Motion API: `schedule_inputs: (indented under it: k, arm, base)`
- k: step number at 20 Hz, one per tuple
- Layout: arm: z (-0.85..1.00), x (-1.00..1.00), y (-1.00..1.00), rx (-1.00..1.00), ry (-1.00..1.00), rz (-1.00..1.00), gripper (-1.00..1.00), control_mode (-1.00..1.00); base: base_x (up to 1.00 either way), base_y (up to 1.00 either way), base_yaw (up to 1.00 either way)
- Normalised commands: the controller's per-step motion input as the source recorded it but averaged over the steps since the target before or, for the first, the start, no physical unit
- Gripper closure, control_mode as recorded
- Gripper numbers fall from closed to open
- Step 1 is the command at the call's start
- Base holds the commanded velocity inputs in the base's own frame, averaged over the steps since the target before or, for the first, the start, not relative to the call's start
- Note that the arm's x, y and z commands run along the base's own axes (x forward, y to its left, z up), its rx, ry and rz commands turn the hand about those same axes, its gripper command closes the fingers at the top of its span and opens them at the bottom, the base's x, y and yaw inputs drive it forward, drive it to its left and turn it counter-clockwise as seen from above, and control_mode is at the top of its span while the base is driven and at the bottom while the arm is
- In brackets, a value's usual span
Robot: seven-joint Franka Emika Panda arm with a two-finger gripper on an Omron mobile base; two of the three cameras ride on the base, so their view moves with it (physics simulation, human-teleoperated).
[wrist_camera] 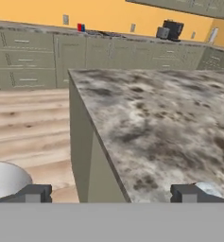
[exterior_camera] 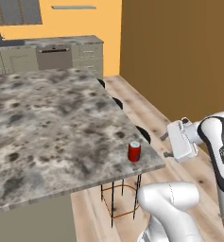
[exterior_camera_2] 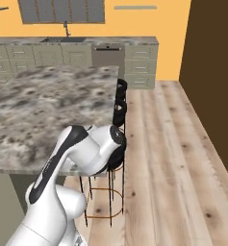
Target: Four empty soda cans are scattered around the kitchen. Gather all the cans and cluster them next to the stove for recycling.
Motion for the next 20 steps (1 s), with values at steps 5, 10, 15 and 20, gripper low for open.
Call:
schedule_inputs:
  k: [5,10,15,20]
  arm:
    - [-0.20,0.06,0.00,0.02,-0.03,0.02,-1.00,-1.00]
    - [-0.11,0.26,0.00,0.00,-0.03,0.00,-1.00,-1.00]
    - [-0.12,0.35,0.00,0.01,0.00,0.00,-1.00,-1.00]
    - [-0.09,0.34,0.00,0.03,0.02,0.00,-1.00,-1.00]
  base:
    - [0.00,0.00,0.00]
    - [0.00,0.00,0.00]
    - [0.00,0.00,0.00]
    - [0.00,0.00,0.00]
